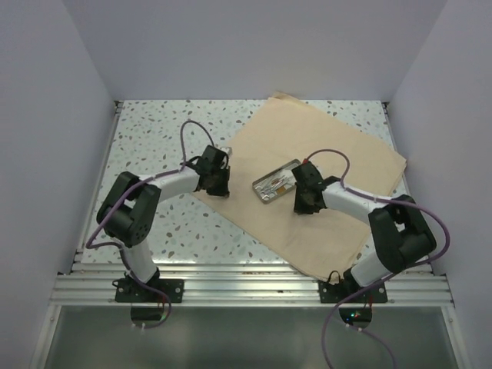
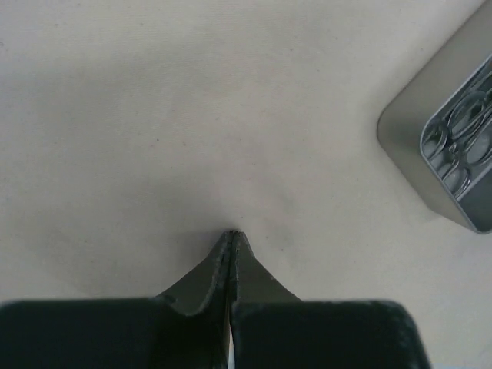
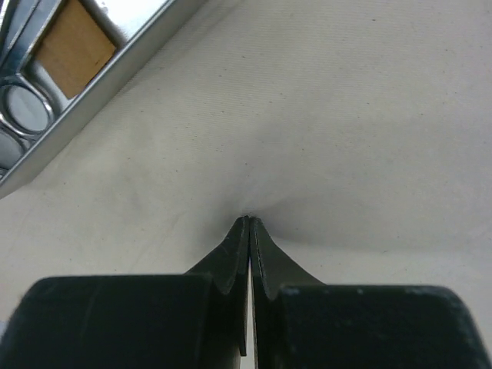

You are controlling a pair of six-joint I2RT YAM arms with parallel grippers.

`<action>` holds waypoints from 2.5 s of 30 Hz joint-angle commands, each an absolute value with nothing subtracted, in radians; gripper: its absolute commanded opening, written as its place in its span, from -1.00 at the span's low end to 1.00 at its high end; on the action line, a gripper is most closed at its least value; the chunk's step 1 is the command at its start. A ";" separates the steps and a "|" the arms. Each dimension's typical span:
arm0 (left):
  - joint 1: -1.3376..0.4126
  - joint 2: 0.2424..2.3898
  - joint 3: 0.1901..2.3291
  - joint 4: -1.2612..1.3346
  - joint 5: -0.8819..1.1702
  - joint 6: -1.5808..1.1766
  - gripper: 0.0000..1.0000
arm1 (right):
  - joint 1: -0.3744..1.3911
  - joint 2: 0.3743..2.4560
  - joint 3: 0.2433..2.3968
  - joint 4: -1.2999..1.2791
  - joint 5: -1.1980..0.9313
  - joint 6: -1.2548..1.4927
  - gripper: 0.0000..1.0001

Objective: Prepare the surgical pack

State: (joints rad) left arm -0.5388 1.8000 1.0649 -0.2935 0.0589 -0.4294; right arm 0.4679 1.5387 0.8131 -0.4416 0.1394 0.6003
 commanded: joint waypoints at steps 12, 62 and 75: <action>-0.190 1.658 0.787 -0.281 0.071 -0.655 -1.00 | 0.773 1.836 0.985 -0.295 0.045 0.735 -1.00; 0.061 1.597 0.730 -0.187 0.222 -0.614 -1.00 | 0.480 2.022 1.485 -0.452 -0.009 0.368 -0.22; 0.063 1.588 0.787 -0.258 0.160 -0.604 -1.00 | 0.462 1.953 1.424 -0.552 0.176 0.416 -1.00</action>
